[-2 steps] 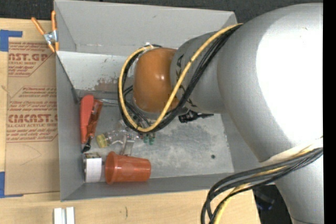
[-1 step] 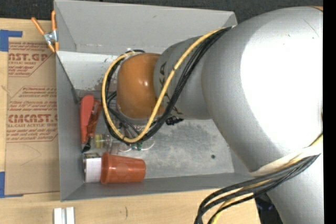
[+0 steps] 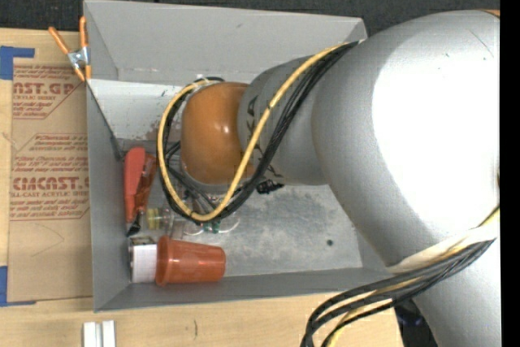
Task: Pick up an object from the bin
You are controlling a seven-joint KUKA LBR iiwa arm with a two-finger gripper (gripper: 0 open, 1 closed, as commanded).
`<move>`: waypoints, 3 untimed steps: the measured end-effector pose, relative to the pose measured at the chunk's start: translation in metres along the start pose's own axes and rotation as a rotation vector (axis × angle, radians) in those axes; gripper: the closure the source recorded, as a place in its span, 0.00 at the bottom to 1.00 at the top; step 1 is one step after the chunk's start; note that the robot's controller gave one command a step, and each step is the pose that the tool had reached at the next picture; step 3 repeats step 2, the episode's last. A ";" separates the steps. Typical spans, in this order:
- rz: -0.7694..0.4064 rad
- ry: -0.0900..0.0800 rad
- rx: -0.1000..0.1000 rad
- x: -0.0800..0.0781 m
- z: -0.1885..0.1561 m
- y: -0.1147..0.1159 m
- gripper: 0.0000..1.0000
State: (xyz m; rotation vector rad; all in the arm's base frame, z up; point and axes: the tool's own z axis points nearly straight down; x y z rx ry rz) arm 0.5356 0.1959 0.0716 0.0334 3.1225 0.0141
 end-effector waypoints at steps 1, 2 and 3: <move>0.000 0.001 0.000 0.000 -0.002 0.000 1.00; 0.000 0.007 0.003 0.002 -0.011 -0.001 1.00; 0.000 0.007 0.003 0.002 -0.011 -0.001 1.00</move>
Offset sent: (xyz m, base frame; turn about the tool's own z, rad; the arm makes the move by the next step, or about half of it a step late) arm 0.0001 0.0000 0.0771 0.0000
